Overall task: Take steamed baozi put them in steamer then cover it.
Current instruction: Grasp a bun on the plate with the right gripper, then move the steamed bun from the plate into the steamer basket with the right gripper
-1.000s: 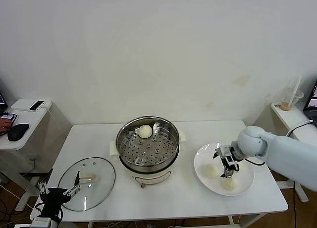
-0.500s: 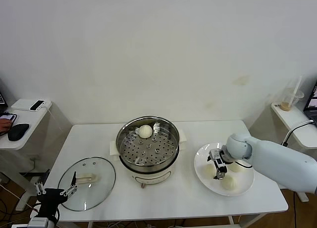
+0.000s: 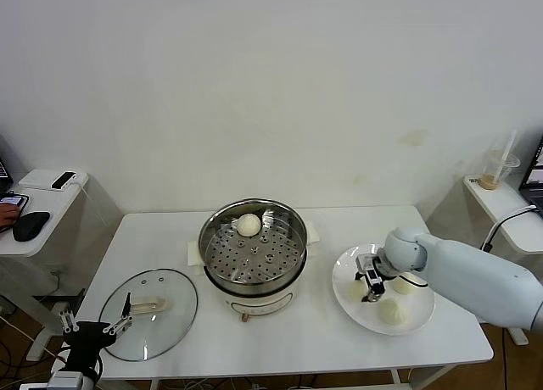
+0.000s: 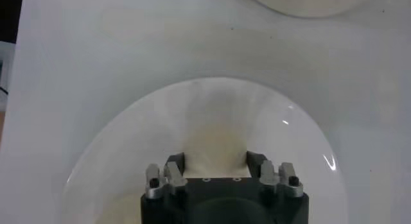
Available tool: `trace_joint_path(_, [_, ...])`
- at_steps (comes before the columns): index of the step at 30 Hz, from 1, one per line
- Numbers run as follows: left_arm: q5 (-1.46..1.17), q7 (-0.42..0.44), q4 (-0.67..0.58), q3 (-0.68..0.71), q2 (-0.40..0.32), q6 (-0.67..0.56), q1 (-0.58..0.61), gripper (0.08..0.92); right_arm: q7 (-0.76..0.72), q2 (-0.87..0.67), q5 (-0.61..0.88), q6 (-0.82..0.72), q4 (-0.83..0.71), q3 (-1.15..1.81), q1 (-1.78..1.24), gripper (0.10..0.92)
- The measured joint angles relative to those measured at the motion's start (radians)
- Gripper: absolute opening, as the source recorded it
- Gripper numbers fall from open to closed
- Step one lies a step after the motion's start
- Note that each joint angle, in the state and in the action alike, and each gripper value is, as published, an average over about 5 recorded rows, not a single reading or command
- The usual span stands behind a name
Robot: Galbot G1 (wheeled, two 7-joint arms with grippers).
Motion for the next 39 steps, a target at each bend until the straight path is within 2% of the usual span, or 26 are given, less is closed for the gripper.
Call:
trace_joint_path(10, [-0.003,0.0,-0.011,0.006,0.007,0.001,-0.005,0.823,-0.033,-0.053,0.047,-0.017,0.054,-0.013,0.124,0.577])
trace_joint_path(20, [-0.014,0.0,-0.01,0.01,0.024,0.001,-0.014,0.823,-0.018,-0.053,0.166,-0.05,0.104,-0.088,0.35,0.586])
trace_joint_path(28, [-0.021,0.0,0.007,0.008,0.036,0.004,-0.031,0.823,0.026,0.059,0.31,-0.105,0.111,-0.157,0.5,0.594])
trace_joint_path(39, [-0.022,0.001,0.023,-0.011,0.029,0.004,-0.035,0.823,0.112,0.327,0.477,-0.188,0.022,-0.193,0.526,0.594])
